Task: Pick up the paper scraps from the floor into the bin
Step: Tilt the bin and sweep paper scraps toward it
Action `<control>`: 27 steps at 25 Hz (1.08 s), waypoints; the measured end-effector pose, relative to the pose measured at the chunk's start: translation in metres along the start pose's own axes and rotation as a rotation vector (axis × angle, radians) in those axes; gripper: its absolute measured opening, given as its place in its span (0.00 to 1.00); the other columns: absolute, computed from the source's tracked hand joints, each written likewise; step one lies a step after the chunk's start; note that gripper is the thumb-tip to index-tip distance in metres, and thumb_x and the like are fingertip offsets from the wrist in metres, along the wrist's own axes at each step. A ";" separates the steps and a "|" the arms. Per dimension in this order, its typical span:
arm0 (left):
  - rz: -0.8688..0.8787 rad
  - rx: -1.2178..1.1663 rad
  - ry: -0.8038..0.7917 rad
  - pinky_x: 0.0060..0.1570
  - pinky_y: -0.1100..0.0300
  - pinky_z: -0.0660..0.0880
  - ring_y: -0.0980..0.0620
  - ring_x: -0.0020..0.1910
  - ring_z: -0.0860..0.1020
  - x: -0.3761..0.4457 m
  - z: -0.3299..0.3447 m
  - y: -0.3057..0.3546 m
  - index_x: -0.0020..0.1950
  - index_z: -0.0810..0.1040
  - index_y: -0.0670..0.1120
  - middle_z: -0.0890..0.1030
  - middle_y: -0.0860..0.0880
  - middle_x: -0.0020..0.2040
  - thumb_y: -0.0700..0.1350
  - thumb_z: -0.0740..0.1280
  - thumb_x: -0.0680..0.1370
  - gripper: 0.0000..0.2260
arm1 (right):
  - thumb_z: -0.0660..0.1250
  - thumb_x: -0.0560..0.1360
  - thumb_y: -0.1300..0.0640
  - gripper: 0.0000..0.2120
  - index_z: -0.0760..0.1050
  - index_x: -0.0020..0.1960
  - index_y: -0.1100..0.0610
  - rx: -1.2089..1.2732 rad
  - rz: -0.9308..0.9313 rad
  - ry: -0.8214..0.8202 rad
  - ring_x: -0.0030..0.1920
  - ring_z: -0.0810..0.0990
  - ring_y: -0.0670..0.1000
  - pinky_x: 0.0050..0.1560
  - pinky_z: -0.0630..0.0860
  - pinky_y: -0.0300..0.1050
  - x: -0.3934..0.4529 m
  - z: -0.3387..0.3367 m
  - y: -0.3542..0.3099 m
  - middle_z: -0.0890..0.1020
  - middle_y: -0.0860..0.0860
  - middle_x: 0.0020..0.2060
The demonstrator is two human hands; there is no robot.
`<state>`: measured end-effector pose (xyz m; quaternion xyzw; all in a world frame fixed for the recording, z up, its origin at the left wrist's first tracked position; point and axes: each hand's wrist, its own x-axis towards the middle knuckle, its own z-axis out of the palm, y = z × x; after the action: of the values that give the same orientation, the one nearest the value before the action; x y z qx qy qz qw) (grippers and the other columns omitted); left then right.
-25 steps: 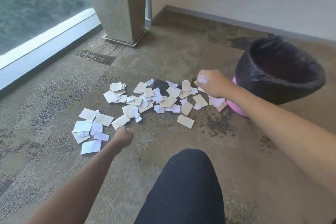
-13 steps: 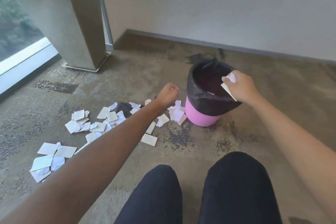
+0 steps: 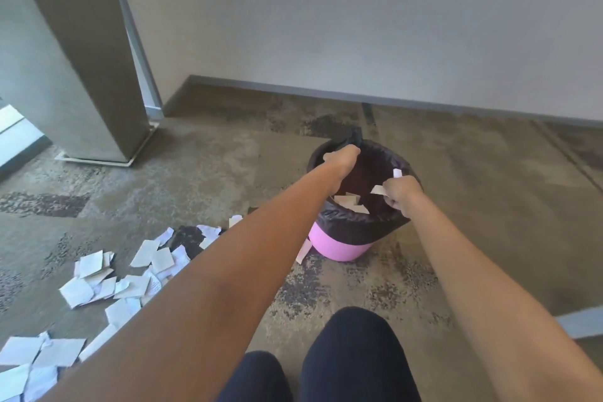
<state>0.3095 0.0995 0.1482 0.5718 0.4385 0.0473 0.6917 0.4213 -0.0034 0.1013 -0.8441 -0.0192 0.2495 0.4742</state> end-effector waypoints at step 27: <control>-0.280 0.664 0.446 0.63 0.45 0.67 0.42 0.71 0.57 0.036 -0.273 -0.286 0.68 0.62 0.50 0.59 0.45 0.70 0.51 0.71 0.69 0.30 | 0.70 0.76 0.57 0.20 0.68 0.65 0.55 -0.748 -0.476 -0.877 0.59 0.72 0.51 0.59 0.71 0.45 -0.041 0.266 0.096 0.73 0.50 0.58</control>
<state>0.0261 0.2271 -0.0997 0.6742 0.6425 -0.0683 0.3579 0.2488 0.1433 -0.0735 -0.7445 -0.4861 0.4368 0.1369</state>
